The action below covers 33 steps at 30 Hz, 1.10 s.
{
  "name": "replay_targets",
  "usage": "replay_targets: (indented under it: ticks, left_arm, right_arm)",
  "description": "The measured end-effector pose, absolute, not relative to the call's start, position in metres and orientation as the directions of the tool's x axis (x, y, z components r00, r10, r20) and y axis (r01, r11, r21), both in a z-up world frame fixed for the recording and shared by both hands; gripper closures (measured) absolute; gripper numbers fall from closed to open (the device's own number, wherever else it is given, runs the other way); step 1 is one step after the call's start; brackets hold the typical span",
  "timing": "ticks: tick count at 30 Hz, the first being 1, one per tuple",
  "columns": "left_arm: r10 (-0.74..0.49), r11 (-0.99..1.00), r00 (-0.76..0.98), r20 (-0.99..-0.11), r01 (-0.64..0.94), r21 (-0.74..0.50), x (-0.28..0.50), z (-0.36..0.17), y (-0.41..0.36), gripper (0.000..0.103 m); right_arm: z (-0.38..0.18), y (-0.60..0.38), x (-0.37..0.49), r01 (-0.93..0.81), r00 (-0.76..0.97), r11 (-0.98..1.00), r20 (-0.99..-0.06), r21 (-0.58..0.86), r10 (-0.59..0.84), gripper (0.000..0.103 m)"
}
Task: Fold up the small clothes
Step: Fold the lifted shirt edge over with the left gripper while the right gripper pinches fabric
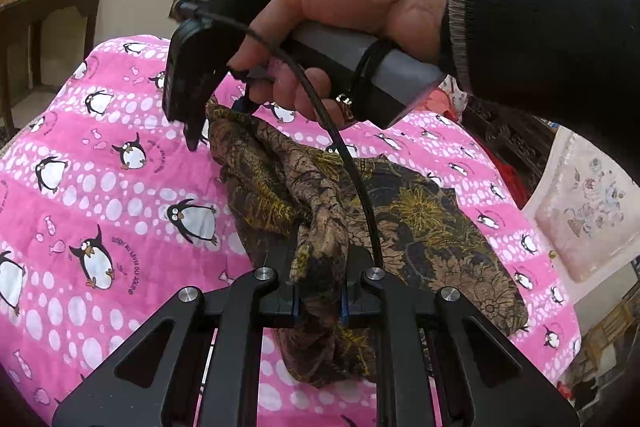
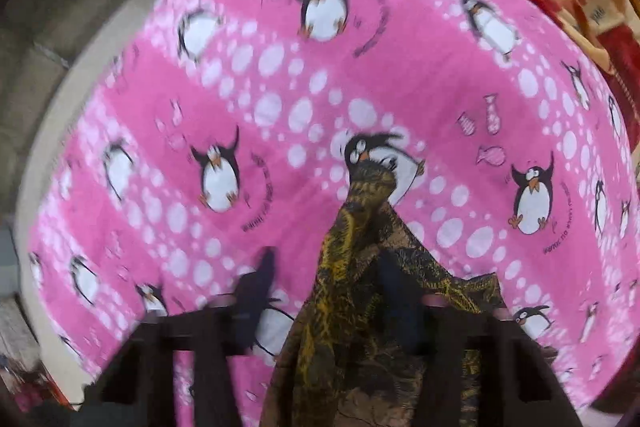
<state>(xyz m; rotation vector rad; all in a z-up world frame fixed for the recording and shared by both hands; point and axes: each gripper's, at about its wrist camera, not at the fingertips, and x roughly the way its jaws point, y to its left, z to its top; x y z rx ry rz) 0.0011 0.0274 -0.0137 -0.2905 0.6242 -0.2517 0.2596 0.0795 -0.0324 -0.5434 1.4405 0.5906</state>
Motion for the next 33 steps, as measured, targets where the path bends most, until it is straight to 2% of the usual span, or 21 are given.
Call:
replay_targets:
  ticks: [3, 5, 7, 11, 18, 27, 33]
  left_arm:
    - [-0.330, 0.922, 0.781, -0.530, 0.146, -0.359, 0.000, -0.013, 0.030, 0.091]
    - [-0.344, 0.913, 0.779, -0.524, 0.147, -0.380, 0.000, -0.013, 0.034, 0.091]
    - [-0.384, 0.889, 0.775, -0.503, 0.163, -0.427, 0.000, -0.013, 0.041, 0.091]
    - [-0.472, 0.836, 0.753, -0.459, 0.218, -0.504, 0.000, -0.011, 0.045, 0.092]
    - [-0.585, 0.784, 0.691, -0.424, 0.347, -0.515, -0.005, 0.004, 0.008, 0.092]
    - [-0.679, 0.734, 0.565, -0.469, 0.499, -0.461, -0.002, 0.008, -0.091, 0.092]
    - [-0.672, 0.735, 0.513, -0.534, 0.552, -0.395, -0.001, 0.003, -0.169, 0.092]
  right_arm:
    - [-0.041, 0.086, 0.256, -0.689, 0.041, 0.724, -0.999, -0.036, -0.010, 0.076]
    - [-0.040, 0.086, 0.255, -0.688, 0.045, 0.725, -0.999, -0.036, -0.007, 0.089]
    - [-0.038, 0.083, 0.256, -0.685, 0.050, 0.728, -0.999, -0.029, 0.007, 0.095]
    - [-0.022, 0.056, 0.258, -0.657, 0.053, 0.753, -0.995, 0.027, 0.082, 0.097]
    - [0.020, -0.037, 0.262, -0.573, 0.073, 0.814, -0.983, 0.095, 0.166, 0.097]
    - [0.043, -0.162, 0.241, -0.487, 0.112, 0.867, -0.977, 0.107, 0.184, 0.097]
    - [0.037, -0.246, 0.227, -0.441, 0.127, 0.884, -0.965, 0.151, 0.228, 0.097]
